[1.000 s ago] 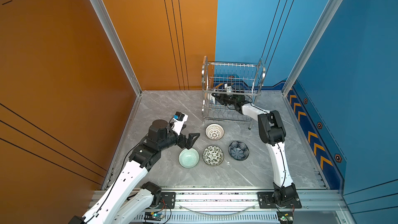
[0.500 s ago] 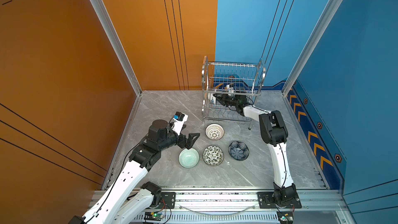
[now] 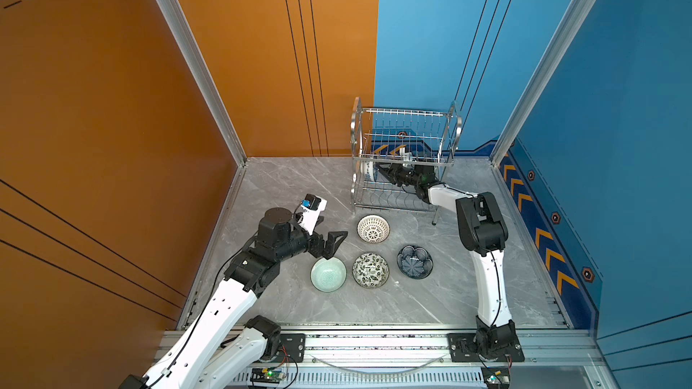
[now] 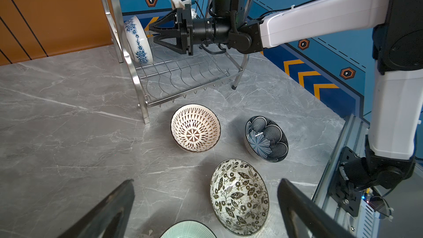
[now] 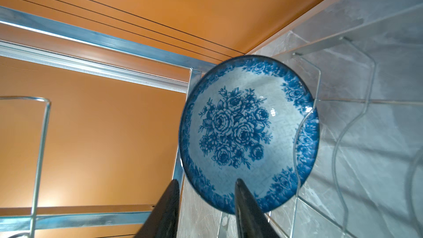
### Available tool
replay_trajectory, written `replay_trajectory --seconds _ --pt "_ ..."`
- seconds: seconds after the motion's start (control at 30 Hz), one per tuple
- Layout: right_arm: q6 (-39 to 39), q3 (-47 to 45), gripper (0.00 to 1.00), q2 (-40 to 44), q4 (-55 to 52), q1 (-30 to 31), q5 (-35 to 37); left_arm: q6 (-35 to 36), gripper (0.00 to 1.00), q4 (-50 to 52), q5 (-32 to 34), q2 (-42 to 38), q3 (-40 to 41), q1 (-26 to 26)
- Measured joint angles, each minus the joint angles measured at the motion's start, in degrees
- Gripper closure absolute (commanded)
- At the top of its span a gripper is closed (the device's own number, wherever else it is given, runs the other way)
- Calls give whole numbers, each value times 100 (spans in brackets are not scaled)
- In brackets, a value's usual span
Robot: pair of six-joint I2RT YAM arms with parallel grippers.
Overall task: Load bowls into a dish rack
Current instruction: Place the bowl in the dish rack.
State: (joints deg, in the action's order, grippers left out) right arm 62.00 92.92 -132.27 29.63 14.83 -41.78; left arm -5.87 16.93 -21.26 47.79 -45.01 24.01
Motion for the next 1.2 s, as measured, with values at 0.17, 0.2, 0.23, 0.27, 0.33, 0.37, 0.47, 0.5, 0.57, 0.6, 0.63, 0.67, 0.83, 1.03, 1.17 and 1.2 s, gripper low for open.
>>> replay_trajectory --seconds 0.17,0.2,0.23,0.27,0.33,0.37,0.47,0.5,0.57,0.6,0.63,0.67,0.83,1.03,1.17,1.2 --pt "44 -236 60 61 151 -24 0 0 2 0 -2 0 0 4" --pt "48 -297 60 81 179 -24 0 0 2 0 0 0 0 4" --pt "63 -363 60 98 216 -24 0 0 2 0 0 0 0 4" --pt "87 -442 60 129 258 -24 0 0 2 0 0 0 0 4" --pt "111 -592 60 197 317 -28 -2 0 2 0 0 0 0 4" --pt "140 -673 60 232 382 -28 -2 0 2 0 0 0 0 4" --pt "282 -874 60 328 619 -28 -4 -4 2 0 2 0 0 4" --pt "319 -933 60 361 699 -28 -9 -20 2 0 2 0 0 2" --pt "393 -1054 60 424 848 -28 -22 -61 2 0 4 0 0 -9" --pt "411 -1130 60 470 894 -28 -22 -109 2 -2 4 0 0 -31" --pt "417 -1202 60 516 931 -28 -22 -136 2 -2 7 0 0 -61" --pt "435 -1311 60 586 975 -28 -22 -190 2 -2 7 0 0 -116" --pt "433 -1777 60 960 1075 -22 -20 -369 2 -81 -35 11 0 -380" --pt "433 -2312 60 1429 1294 17 -17 -455 2 -133 -63 -39 2 -448" --pt "463 -2586 60 1598 1530 52 -17 -452 2 -146 -68 -109 2 -463" --pt "485 -2653 60 1620 1606 59 -15 -452 2 -155 -68 -109 2 -468"
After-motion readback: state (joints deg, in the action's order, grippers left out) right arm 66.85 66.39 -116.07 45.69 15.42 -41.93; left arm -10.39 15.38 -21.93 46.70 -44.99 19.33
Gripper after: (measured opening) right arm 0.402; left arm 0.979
